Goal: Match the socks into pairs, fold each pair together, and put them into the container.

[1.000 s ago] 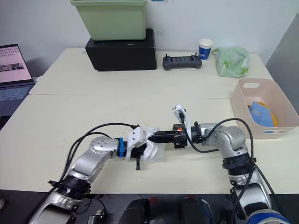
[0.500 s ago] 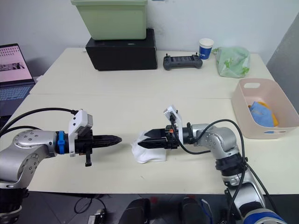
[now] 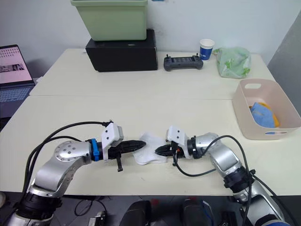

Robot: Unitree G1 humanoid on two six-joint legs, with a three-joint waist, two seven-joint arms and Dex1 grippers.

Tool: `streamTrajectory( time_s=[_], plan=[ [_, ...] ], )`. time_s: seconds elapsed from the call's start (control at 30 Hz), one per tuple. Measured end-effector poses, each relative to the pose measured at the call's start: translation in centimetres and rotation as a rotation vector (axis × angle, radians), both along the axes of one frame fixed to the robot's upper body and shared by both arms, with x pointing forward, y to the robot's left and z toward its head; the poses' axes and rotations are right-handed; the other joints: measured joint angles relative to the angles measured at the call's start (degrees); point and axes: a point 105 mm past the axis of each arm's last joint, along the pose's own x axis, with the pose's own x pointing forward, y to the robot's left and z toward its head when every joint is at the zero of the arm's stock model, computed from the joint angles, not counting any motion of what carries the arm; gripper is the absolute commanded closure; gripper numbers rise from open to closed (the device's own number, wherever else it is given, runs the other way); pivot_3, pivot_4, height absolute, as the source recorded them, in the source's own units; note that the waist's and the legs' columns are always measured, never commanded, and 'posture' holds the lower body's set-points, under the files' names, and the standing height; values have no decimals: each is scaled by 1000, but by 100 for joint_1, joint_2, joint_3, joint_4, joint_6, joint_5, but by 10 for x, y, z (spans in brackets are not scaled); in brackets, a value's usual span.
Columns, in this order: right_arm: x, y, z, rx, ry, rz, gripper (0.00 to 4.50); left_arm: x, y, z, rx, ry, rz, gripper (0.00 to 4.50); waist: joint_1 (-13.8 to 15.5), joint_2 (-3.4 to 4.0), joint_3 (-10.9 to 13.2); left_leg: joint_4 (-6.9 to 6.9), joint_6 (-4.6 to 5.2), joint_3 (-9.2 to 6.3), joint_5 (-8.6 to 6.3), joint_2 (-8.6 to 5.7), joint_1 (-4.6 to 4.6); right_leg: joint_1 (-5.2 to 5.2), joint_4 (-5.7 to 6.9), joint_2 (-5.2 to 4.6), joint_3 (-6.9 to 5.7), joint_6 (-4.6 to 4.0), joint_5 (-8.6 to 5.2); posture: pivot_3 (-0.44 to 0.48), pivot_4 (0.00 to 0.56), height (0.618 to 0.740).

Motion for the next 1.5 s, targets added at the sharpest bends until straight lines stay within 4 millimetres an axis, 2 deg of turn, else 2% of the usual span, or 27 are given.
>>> streamTrajectory(
  time_s=[0.03, 0.17, 0.23, 0.33, 0.47, 0.6, 0.67, 0.7, 0.87, 1.0, 1.17, 1.27, 1.5],
  plan=[
    [0, -2, -2, -16, -15, 5, 4479, 1, 3, -9, 24, 15, 3, 4500, 16, 0, 0, -1, 0, 0, 0, -1, 0, -1, -2, -2, -2, 0, 0, 0, 150, 740],
    [-7, -20, -2, -68, -31, 32, 4479, 3, 5, -14, 25, -6, -11, 4500, 41, 1, -2, 1, 0, -4, 0, -5, 1, 10, -8, -11, -3, 0, 0, 0, 150, 740],
    [-12, -28, 0, -65, 16, 7, 4479, 3, 7, -14, 22, -12, -14, 4500, 41, 1, -2, 1, 0, -5, 0, -4, 4, 13, -6, -11, -1, 0, 0, 0, 150, 740],
    [-9, -38, 17, 25, 184, -137, 3909, 3, 8, -15, 21, -12, -16, 4500, 23, 2, -2, 0, 0, -8, 0, -1, 9, 15, 0, -9, 1, 0, 0, 0, 150, 740],
    [-12, -45, 39, 98, 340, -214, 2560, 3, 9, -15, 20, -18, -21, 4500, 27, 2, -3, -1, 0, -6, 0, -2, 10, 18, -3, -9, 2, 0, 0, 0, 150, 740],
    [-12, -48, 21, 34, 476, -337, 1141, 4, 9, -15, 19, -20, -26, 4500, 23, 2, -3, -1, 1, -2, 0, -3, 10, 17, -3, -9, 5, 0, 0, 0, 150, 740],
    [-8, -44, 13, 29, 549, -393, 455, 4, 9, -15, 19, -21, -28, 4500, 17, 2, -3, -2, 1, -1, 0, -3, 10, 14, -1, -8, 7, 0, 0, 0, 150, 740],
    [-8, -39, 15, 52, 589, -394, 121, 3, 9, -15, 19, -20, -29, 4500, 13, 3, -4, -3, 0, -1, 0, -1, 11, 14, 0, -6, 7, 0, 0, 0, 150, 740],
    [-4, -17, 17, 96, 687, -414, 121, 2, 9, -16, 19, -18, -31, 4500, 13, 2, -7, -5, 1, -2, 0, -2, 10, 15, -3, -6, 5, 0, 0, 0, 150, 740],
    [-1, 2, 17, 183, 839, -416, 121, 2, 10, -16, 18, -17, -27, 4500, 0, 4, -9, -10, 1, -1, 0, 1, 13, 14, 0, -5, 5, 0, 0, 0, 150, 740],
    [-3, 21, 15, 204, 907, -390, 121, 2, 10, -16, 15, -14, -27, 4500, 1, 4, -9, -13, 1, 0, 0, 0, 12, 12, -2, -5, 4, 0, 0, 0, 150, 740],
    [-1, 24, 13, 210, 906, -387, 748, 1, 12, -15, 8, -5, -16, 4500, -12, 5, -9, -13, 1, 1, -1, 1, 13, 10, -1, -5, 3, 0, 0, 0, 150, 740],
    [2, 29, 4, 193, 857, -395, 3292, -4, 17, -15, -16, 15, 5, 4500, -80, 5, -9, -20, 1, 0, -1, 2, 11, 3, -2, -4, 5, 1, -1, 0, 150, 740]
  ],
)
